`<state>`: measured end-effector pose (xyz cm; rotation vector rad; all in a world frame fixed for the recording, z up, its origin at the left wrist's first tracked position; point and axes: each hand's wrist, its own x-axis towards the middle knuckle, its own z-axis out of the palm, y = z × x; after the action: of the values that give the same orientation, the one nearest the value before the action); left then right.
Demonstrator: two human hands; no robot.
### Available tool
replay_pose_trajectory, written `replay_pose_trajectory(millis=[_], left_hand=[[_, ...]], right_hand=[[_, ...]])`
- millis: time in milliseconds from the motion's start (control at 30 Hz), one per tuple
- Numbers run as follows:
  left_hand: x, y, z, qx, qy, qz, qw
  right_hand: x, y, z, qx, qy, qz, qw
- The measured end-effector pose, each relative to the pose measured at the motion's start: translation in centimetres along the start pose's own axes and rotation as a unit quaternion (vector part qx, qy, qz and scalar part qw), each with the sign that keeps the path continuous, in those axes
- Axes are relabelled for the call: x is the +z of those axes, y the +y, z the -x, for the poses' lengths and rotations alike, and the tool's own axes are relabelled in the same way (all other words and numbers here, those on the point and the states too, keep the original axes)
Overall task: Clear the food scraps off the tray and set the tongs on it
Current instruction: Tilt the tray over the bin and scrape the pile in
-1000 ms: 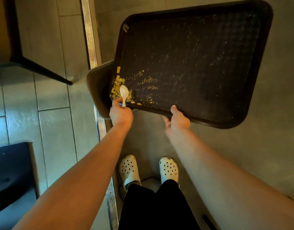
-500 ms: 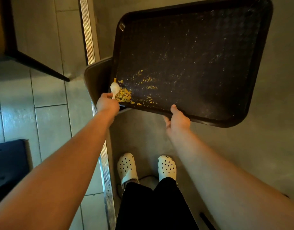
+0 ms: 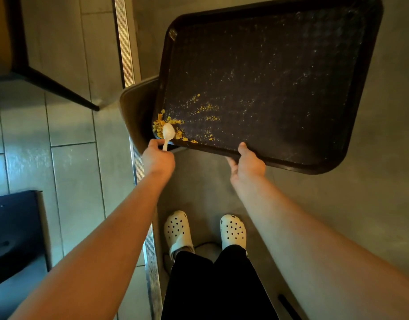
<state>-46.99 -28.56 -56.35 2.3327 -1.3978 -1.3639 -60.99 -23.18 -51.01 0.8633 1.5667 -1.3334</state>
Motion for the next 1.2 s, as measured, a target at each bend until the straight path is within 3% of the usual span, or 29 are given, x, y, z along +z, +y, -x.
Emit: replay_pose_trajectory(millis=[100, 167, 267, 333, 467, 633, 700, 867, 967, 1100, 1200], left_hand=[[-0.2, 0.3, -0.7, -0.01, 0.027, 0.005, 1.0], [0.4, 1.5, -0.1, 0.043, 0.031, 0.024, 0.998], [2.2, 4.1, 1.7, 0.145, -0.016, 0.048, 0.988], [3.4, 5.0, 2.3, 0.166, -0.057, 0.061, 0.983], [4.2, 4.7, 2.6, 0.136, -0.095, 0.051, 0.985], [2.6, 2.5, 1.7, 0.008, 0.009, 0.064, 0.998], [2.7, 3.0, 1.4, 0.022, 0.028, 0.065, 0.997], [4.2, 6.6, 0.9, 0.11, -0.054, 0.077, 0.989], [4.2, 6.8, 0.1, 0.076, -0.063, 0.092, 0.991], [2.9, 4.6, -0.6, -0.039, 0.005, 0.121, 0.992], [2.4, 3.5, 0.6, 0.024, 0.012, 0.097, 0.995]], right_hand=[[-0.1, 0.1, -0.1, -0.001, 0.003, 0.008, 1.0], [-0.1, 0.2, 0.0, -0.007, 0.005, 0.019, 1.0], [0.0, 0.5, 0.1, -0.006, 0.008, 0.025, 1.0], [0.0, 0.7, 0.1, -0.006, 0.014, 0.017, 1.0], [0.0, 1.0, 0.0, -0.014, 0.015, 0.023, 1.0], [-0.3, 0.5, 0.3, 0.008, 0.011, 0.029, 0.999], [-0.4, 0.4, 0.4, 0.011, 0.014, 0.035, 0.999], [-0.1, 0.4, 0.0, 0.005, 0.018, 0.017, 1.0], [-0.1, 0.4, -0.2, 0.009, 0.019, 0.02, 1.0], [-0.6, 0.3, -0.2, 0.015, 0.01, 0.041, 0.999], [-0.7, 0.4, -0.1, 0.007, 0.006, 0.031, 0.999]])
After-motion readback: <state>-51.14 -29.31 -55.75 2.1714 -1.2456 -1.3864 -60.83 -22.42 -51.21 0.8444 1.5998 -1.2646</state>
